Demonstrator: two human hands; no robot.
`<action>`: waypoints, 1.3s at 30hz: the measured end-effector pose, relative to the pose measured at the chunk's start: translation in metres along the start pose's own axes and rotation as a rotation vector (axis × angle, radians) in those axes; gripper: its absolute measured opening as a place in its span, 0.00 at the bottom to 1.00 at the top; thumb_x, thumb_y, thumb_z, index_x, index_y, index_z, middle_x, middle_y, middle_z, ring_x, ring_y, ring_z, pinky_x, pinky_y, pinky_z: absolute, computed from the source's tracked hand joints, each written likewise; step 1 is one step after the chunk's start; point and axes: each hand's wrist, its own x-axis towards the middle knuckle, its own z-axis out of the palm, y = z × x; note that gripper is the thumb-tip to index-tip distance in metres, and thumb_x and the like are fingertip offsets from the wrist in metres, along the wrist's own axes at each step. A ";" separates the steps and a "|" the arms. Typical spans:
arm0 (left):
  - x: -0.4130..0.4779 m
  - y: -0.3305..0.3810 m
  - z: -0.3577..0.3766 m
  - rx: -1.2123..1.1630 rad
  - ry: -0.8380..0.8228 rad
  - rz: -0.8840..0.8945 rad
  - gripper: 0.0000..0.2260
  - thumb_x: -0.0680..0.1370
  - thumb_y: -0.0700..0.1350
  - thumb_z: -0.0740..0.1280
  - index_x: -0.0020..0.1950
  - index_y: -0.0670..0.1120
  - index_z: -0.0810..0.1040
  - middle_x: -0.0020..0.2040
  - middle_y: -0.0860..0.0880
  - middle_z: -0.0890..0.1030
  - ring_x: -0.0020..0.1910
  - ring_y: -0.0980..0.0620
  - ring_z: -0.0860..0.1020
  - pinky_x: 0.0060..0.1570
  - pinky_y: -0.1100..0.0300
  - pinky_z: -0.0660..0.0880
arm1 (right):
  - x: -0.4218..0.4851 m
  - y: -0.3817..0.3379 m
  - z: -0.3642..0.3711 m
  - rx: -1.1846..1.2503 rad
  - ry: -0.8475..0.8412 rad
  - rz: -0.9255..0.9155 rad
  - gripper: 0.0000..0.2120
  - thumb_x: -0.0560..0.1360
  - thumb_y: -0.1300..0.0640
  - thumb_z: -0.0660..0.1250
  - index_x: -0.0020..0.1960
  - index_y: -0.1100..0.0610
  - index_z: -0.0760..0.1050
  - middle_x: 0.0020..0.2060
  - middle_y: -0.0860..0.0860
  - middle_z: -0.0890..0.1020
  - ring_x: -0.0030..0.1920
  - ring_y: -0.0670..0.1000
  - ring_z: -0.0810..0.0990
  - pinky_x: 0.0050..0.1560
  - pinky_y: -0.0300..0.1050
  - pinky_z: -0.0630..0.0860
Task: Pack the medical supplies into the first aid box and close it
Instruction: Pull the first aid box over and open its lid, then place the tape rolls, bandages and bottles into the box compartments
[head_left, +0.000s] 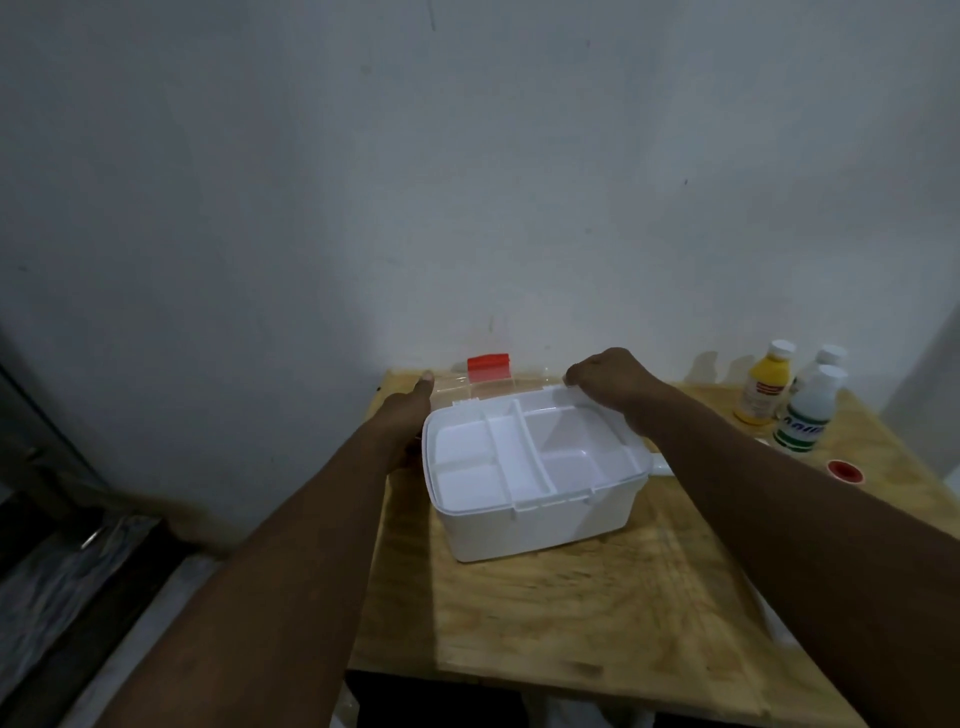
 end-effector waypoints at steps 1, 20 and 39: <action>-0.001 0.000 0.000 0.002 0.016 0.001 0.25 0.81 0.66 0.55 0.48 0.45 0.75 0.47 0.41 0.82 0.46 0.42 0.81 0.52 0.50 0.78 | -0.001 0.000 0.000 -0.002 0.002 0.007 0.20 0.72 0.58 0.68 0.57 0.72 0.77 0.57 0.68 0.80 0.42 0.58 0.77 0.57 0.59 0.78; -0.084 -0.040 -0.003 0.027 0.236 0.304 0.07 0.81 0.49 0.66 0.55 0.47 0.76 0.56 0.44 0.80 0.52 0.42 0.81 0.51 0.44 0.83 | -0.096 0.016 -0.023 -0.193 0.167 -0.162 0.14 0.73 0.65 0.64 0.55 0.72 0.80 0.58 0.67 0.81 0.61 0.65 0.78 0.58 0.53 0.78; -0.102 -0.041 0.018 0.155 0.377 0.432 0.14 0.82 0.44 0.65 0.67 0.44 0.80 0.66 0.42 0.79 0.60 0.38 0.79 0.48 0.45 0.83 | -0.166 0.079 -0.108 -0.725 -0.038 0.274 0.25 0.73 0.54 0.73 0.62 0.65 0.67 0.44 0.58 0.78 0.41 0.56 0.79 0.40 0.49 0.80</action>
